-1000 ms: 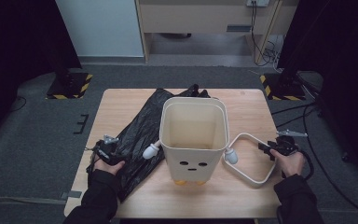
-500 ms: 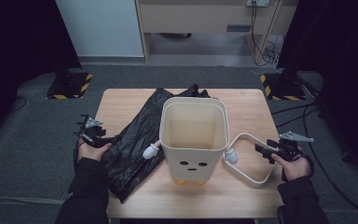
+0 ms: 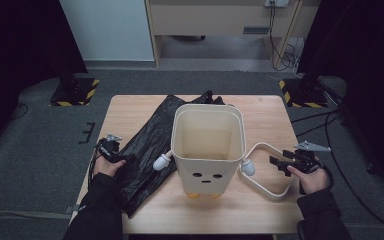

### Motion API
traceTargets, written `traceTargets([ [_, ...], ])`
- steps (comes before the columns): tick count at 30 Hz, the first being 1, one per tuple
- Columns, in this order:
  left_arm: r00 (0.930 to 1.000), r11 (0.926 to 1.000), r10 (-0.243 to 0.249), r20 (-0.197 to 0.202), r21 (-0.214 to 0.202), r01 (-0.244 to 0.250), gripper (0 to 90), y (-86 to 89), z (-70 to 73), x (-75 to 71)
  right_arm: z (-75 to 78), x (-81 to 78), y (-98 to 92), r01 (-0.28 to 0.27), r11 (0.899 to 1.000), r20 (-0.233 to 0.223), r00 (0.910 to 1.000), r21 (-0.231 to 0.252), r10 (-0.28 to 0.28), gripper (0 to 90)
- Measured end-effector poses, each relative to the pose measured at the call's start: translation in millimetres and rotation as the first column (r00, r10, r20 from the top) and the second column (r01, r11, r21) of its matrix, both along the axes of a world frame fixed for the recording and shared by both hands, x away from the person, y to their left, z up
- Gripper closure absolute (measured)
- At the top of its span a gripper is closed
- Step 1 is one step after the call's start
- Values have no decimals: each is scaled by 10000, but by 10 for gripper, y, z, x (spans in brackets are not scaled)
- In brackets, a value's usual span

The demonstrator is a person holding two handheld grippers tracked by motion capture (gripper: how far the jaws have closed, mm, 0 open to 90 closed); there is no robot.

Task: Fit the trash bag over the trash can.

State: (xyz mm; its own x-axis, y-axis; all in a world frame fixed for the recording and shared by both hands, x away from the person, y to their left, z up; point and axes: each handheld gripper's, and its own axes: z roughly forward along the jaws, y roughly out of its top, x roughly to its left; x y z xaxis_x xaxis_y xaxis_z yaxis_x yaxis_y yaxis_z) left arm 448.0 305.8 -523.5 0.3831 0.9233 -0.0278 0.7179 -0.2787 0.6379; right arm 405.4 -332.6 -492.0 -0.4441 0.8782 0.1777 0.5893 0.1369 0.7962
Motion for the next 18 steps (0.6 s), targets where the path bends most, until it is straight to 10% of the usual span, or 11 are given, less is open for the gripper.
traceTargets([
  [3,9998,9998,-48,181,177,45,256,-32,-4,-19,-6,6,0,0,10000,-27,10000,-43,0,281],
  [11,9995,9995,250,-177,209,-246,805,-204,73,-140,-12,-6,-8,-51,9999,-41,10000,-136,51,281],
  [14,9992,9996,83,-389,-274,-94,893,-226,119,-167,-20,4,-26,-39,9999,-80,10000,-144,38,282],
  [18,9996,9898,-5,265,-1427,42,900,-218,309,-245,-24,3,-53,-18,9999,-119,9999,-141,16,292],
])
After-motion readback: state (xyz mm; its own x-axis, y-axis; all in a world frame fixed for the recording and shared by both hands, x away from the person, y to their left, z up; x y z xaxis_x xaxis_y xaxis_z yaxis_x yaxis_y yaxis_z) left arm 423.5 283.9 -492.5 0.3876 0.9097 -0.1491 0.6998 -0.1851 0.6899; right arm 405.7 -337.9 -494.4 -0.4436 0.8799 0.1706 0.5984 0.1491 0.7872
